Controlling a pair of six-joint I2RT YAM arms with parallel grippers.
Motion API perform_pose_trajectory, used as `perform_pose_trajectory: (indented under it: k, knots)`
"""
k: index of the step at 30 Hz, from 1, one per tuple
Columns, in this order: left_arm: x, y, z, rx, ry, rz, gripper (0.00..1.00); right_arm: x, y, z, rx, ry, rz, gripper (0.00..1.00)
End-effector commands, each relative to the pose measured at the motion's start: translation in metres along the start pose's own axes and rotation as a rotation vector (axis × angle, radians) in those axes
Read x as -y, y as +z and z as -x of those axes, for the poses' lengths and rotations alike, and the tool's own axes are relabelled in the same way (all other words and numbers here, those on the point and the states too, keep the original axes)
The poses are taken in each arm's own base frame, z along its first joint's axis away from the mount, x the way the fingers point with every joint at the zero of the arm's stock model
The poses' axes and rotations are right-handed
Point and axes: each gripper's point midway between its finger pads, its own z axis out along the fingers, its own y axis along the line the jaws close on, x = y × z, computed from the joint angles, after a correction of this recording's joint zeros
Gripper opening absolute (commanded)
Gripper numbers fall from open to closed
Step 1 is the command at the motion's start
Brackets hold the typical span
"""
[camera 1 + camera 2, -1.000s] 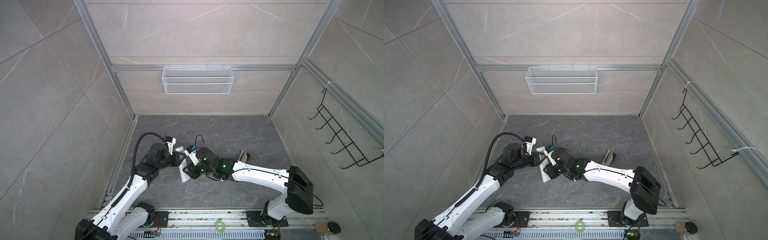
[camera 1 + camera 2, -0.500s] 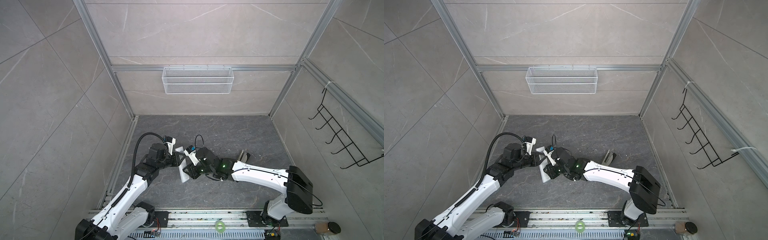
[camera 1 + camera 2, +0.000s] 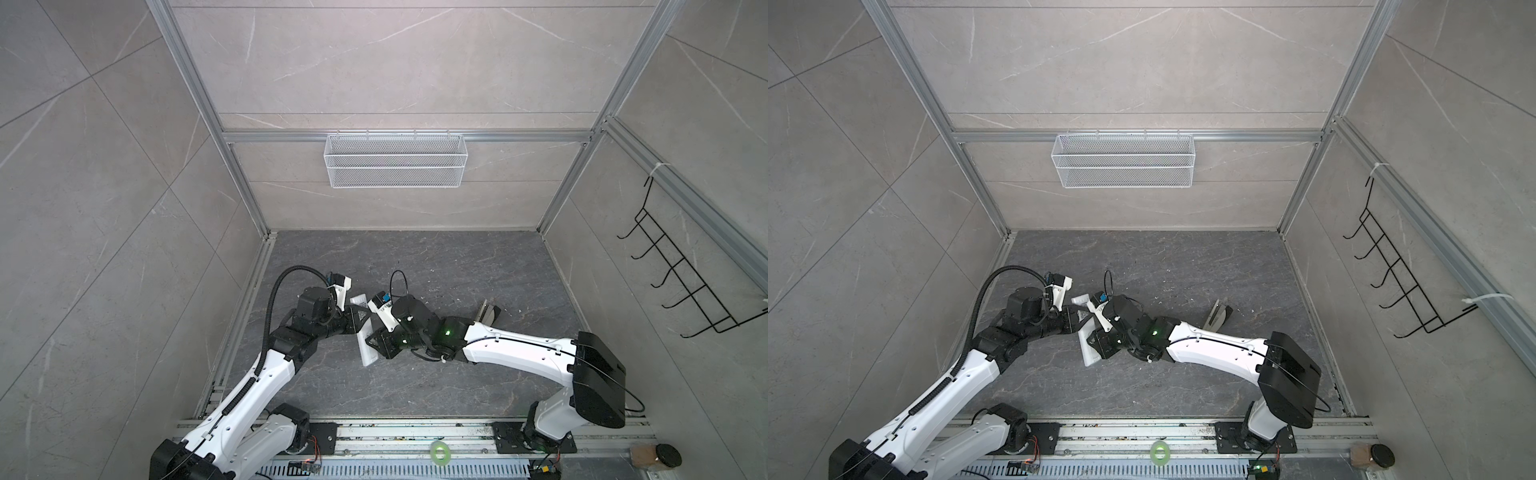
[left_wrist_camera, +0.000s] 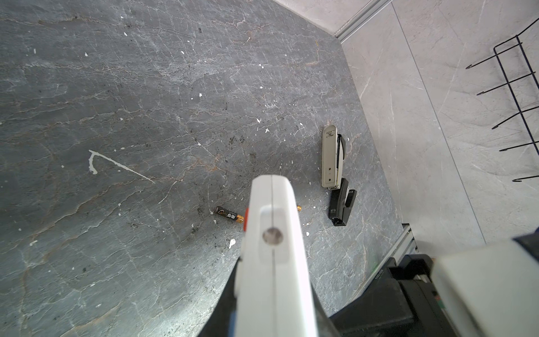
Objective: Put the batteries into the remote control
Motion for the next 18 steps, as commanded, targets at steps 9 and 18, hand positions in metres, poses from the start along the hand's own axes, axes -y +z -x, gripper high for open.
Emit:
perform_pose_trajectory:
  k: [9,18]
  knots:
    - [0.013,-0.006,0.011,0.04,0.049,-0.038,0.0,-0.006,-0.009,0.0,0.037,-0.016,0.04,0.29]
    - [0.014,-0.005,0.011,0.037,0.047,-0.038,0.0,-0.008,-0.018,0.006,0.079,-0.04,0.039,0.28]
